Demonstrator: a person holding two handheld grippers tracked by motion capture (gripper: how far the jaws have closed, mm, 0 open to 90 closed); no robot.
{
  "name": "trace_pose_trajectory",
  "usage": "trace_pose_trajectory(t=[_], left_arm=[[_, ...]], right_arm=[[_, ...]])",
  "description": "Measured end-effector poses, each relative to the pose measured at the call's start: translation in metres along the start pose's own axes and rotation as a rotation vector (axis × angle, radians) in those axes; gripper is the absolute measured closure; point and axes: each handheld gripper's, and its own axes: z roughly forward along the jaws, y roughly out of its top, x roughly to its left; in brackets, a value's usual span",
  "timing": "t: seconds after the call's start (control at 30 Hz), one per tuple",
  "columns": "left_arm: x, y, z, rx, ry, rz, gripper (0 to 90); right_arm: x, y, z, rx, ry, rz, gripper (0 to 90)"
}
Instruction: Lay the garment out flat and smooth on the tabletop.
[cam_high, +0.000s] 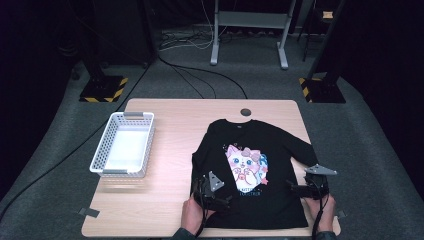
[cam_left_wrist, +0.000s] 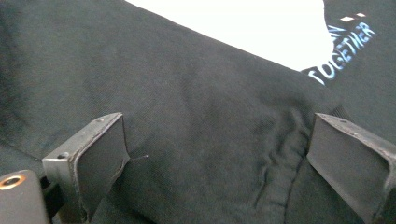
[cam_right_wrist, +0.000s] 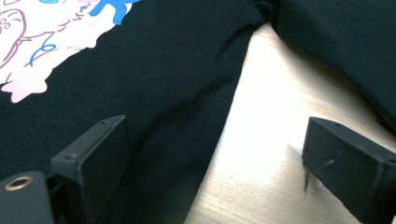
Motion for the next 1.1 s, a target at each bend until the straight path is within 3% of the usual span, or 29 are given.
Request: trace_pose_trajectory(t=[0.03, 0.13, 0.23, 0.33, 0.4, 0.47, 0.53, 0.83, 0.93, 1.1], left_arm=[[0.001, 0.0, -0.003, -0.003, 0.017, -0.021, 2.4], [-0.004, 0.006, -0.017, -0.033, 0.027, -0.034, 1.4], [-0.021, 0.015, -0.022, -0.036, 0.002, -0.011, 4.8], [-0.042, 0.019, -0.012, 0.01, -0.022, 0.02, 9.7], [-0.052, 0.018, -0.001, 0.066, -0.013, 0.054, 16.9], [-0.057, 0.014, 0.006, 0.085, -0.006, 0.043, 20.4], [-0.057, 0.012, 0.005, 0.063, -0.005, 0.032, 24.2], [-0.042, 0.006, -0.001, 0.009, 0.034, -0.009, 70.7], [-0.039, 0.005, -0.003, 0.004, 0.034, -0.008, 76.8], [-0.032, 0.004, -0.009, -0.021, 0.037, -0.012, 78.9]], right_arm=[[0.0, 0.0, 0.0, 0.0, 0.0, 0.0, 7.0], [0.0, 0.0, 0.0, -0.001, -0.001, 0.001, 7.3], [0.001, 0.0, 0.0, -0.002, -0.006, 0.001, 7.8], [0.002, 0.0, -0.001, -0.007, -0.008, -0.008, 8.8], [0.002, 0.0, -0.001, -0.009, -0.009, -0.01, 9.0], [0.002, 0.0, -0.001, -0.008, -0.007, -0.009, 9.1], [0.002, 0.0, -0.001, -0.01, -0.009, -0.01, 9.4], [0.001, 0.0, -0.001, -0.008, -0.005, -0.005, 9.9], [0.001, 0.0, -0.001, -0.009, -0.004, -0.005, 10.1], [0.001, 0.0, -0.001, -0.009, -0.005, -0.004, 10.2]])
